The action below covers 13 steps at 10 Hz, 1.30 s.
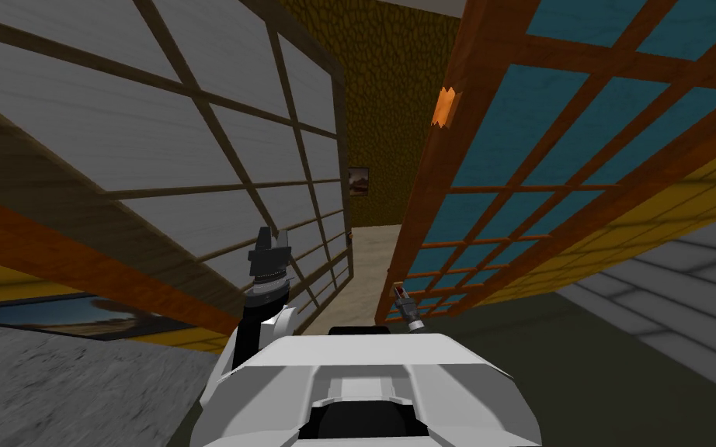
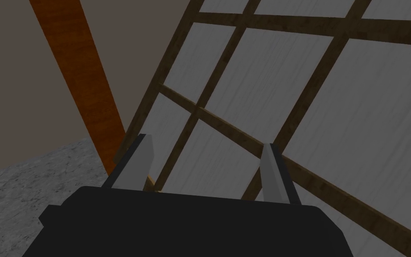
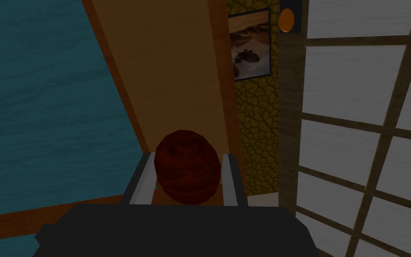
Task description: Push the door open
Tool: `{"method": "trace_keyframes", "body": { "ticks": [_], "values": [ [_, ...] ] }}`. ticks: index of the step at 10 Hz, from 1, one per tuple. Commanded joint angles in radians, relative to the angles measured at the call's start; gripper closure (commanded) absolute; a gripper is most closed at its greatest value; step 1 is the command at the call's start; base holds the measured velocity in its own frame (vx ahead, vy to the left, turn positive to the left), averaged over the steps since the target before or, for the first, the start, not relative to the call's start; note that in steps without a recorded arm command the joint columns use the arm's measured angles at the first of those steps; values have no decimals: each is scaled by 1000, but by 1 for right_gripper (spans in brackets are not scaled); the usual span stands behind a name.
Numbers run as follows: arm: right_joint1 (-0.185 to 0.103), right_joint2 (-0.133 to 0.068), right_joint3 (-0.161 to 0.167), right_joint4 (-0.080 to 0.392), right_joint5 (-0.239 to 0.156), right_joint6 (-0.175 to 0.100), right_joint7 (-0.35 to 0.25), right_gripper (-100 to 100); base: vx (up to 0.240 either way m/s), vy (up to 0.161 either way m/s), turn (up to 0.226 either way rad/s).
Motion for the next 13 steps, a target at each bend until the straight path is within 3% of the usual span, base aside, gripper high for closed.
{"method": "trace_keyframes", "body": {
  "ticks": [1,3,6,9,10,11,13],
  "values": [
    [-20,-15,-21,9,-40,-15,-49,100,34,-5,101],
    [-32,-22,-28,20,-83,-19,-104,100,28,-22,116],
    [-39,-26,-32,26,-106,-21,-151,100,20,-9,57],
    [-60,-36,-44,46,-181,-28,-248,100,22,-27,95],
    [-60,-36,-44,46,-181,-28,-261,100,31,-48,43],
    [-45,-36,-47,41,-162,-36,-216,-100,-13,5,-28],
    [-28,-42,-57,36,-145,-44,-175,-100,-42,56,-40]
  ]
}}
